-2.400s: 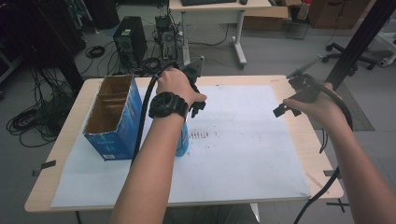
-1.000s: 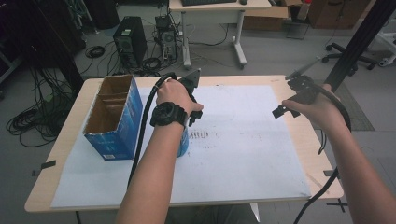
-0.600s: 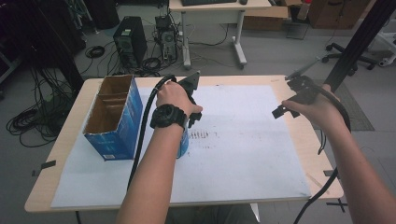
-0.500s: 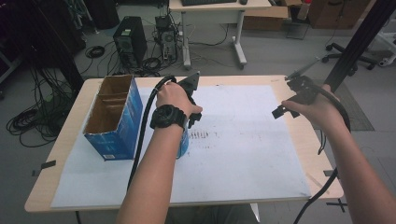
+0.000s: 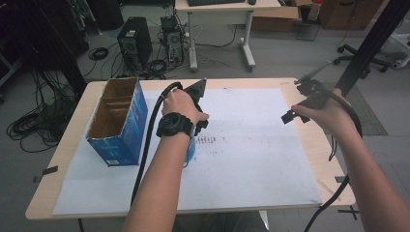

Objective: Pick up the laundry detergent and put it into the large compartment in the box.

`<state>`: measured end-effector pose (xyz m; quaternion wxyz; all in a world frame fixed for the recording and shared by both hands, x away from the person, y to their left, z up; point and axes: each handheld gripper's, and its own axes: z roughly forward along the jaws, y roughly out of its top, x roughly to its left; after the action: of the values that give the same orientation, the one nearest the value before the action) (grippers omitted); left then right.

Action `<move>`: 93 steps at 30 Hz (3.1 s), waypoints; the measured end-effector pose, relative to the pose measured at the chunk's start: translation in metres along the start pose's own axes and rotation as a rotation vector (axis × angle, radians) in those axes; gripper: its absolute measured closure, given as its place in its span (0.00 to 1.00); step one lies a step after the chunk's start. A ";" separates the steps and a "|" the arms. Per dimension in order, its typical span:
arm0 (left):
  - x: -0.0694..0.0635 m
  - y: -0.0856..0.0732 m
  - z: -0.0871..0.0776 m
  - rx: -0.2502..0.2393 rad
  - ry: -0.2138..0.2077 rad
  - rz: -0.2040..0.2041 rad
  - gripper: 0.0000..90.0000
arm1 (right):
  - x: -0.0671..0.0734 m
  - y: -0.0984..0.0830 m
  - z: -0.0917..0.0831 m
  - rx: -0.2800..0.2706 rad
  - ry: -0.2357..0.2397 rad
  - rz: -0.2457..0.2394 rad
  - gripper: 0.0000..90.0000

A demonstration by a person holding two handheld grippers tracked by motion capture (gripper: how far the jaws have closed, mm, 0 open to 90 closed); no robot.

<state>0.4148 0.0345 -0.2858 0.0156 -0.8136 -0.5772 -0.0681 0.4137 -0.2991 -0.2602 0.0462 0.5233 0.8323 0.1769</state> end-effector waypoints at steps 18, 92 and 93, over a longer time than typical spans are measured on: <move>0.003 0.002 0.008 0.024 -0.001 -0.021 0.31 | 0.000 0.002 0.004 0.004 0.004 -0.003 0.19; 0.022 -0.001 -0.054 0.011 -0.088 -0.084 0.42 | 0.001 0.001 0.004 -0.002 0.012 -0.014 0.21; 0.022 -0.001 -0.056 0.010 -0.091 -0.084 0.42 | 0.001 0.001 0.004 -0.002 0.012 -0.014 0.21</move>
<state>0.4162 0.0499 -0.2274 -0.0096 -0.7908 -0.6114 -0.0285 0.4154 -0.2972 -0.2639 0.0427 0.5165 0.8359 0.1807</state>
